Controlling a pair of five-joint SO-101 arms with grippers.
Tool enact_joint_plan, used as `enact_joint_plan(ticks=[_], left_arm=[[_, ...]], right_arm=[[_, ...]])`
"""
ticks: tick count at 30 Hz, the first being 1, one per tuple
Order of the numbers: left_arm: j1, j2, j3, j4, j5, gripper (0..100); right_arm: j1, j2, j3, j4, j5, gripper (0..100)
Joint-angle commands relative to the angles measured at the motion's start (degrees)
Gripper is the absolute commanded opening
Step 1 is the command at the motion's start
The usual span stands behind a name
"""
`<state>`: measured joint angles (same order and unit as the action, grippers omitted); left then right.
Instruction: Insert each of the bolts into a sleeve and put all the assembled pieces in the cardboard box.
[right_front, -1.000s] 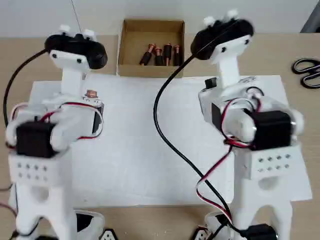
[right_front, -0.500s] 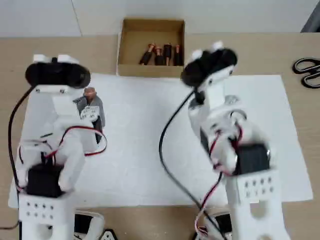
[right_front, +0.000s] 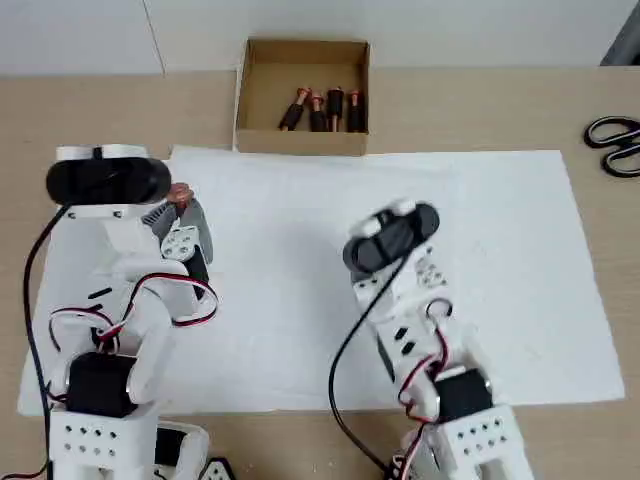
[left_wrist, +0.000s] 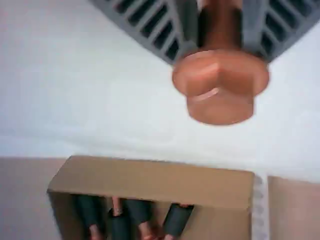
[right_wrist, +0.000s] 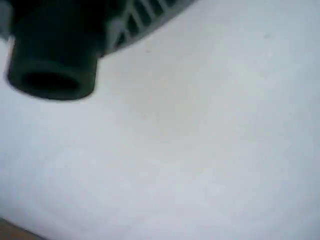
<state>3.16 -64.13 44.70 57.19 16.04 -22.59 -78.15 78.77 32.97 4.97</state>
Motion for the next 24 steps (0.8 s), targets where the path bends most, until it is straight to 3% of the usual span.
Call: enact_joint_plan(ticks=[1,7,15,24], left_arm=[[1.93,-1.14,-0.13,-3.69,1.23,1],[7.47,-0.88,0.40,-9.93,1.05,1],[15.30,-0.88,11.74,-27.69,0.97,1],[19.87,-0.97,14.20,-30.59,0.97,1]], right_arm=[[-2.77,-9.10,5.71,-3.30,-6.59,0.4],[-5.49,-22.90,13.54,-1.01,-10.11,0.4],[-7.52,-25.45,16.88,-1.01,-10.37,0.4],[-10.86,-25.45,17.05,-1.10,-10.46,0.4]])
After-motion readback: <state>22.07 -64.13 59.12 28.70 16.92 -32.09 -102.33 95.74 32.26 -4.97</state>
